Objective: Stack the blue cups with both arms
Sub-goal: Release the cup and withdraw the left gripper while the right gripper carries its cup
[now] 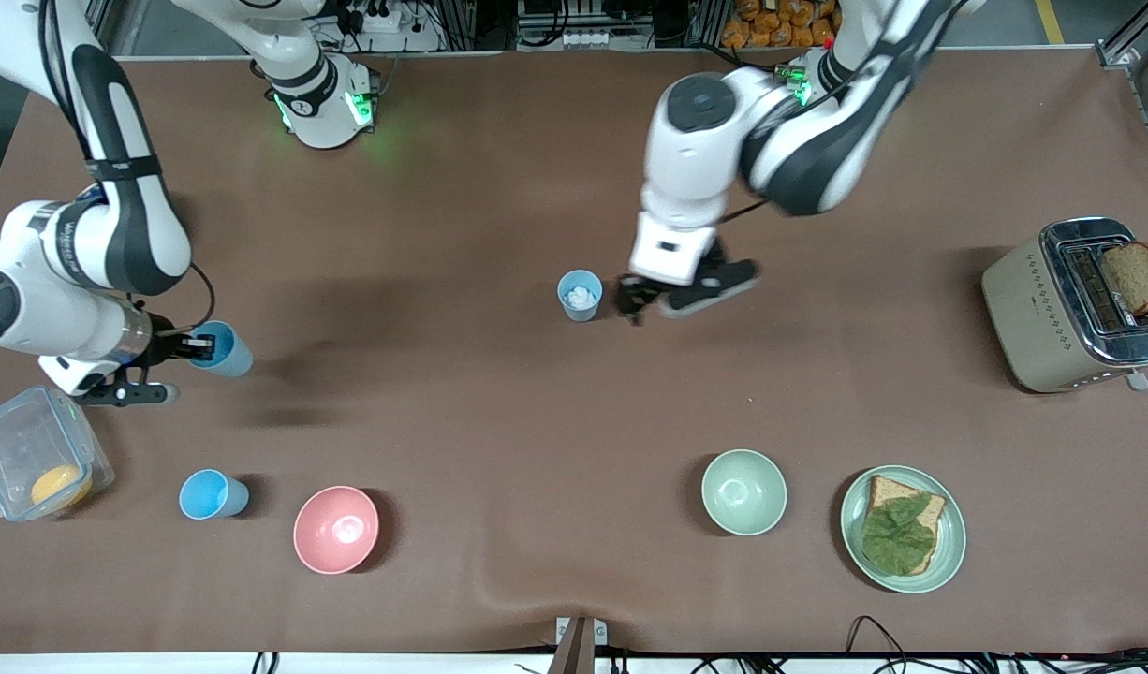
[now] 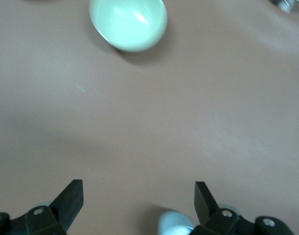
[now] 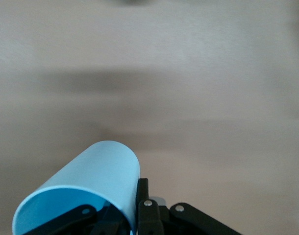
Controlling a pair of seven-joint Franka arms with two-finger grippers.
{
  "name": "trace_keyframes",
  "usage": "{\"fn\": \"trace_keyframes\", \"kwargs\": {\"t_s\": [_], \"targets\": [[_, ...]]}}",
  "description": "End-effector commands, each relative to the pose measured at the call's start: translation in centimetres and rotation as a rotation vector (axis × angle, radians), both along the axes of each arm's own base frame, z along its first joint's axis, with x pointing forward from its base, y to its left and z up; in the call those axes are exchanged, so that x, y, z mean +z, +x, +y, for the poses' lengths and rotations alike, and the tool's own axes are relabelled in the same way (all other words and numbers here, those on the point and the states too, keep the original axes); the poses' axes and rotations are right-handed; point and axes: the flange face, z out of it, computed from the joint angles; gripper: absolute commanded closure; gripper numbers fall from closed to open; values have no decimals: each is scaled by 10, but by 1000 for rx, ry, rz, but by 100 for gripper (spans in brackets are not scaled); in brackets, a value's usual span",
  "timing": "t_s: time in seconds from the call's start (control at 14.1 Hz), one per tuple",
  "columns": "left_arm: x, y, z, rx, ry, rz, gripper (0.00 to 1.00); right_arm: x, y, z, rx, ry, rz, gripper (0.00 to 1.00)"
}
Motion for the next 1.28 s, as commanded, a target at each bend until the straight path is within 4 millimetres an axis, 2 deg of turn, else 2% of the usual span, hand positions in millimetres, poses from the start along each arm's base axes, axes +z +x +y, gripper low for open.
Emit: {"fn": "trace_keyframes", "kwargs": {"t_s": [0.0, 0.14, 0.28, 0.5, 0.64, 0.71, 0.78, 1.07, 1.21], "targets": [[32, 36, 54, -105, 89, 41, 0, 9, -2, 54, -70, -8, 23, 100], [50, 56, 94, -140, 132, 82, 0, 21, -3, 99, -131, -18, 20, 100], [70, 67, 130, -162, 153, 127, 0, 35, -5, 149, -168, -27, 37, 100], [96, 81, 180, -152, 123, 175, 0, 51, -30, 247, -227, -22, 42, 100], [113, 82, 208, -190, 119, 194, 0, 65, -48, 313, -297, -7, 8, 100], [124, 83, 229, -198, 95, 190, 0, 71, -52, 334, -338, -4, 0, 100], [135, 79, 238, -226, 62, 185, 0, 77, -59, 355, -353, 0, -8, 100], [158, 73, 287, -285, 60, 184, 0, 88, -88, 426, -414, 7, -18, 100], [169, 69, 317, -320, 47, 186, 0, 90, -94, 455, -458, 19, -14, 100]]}}
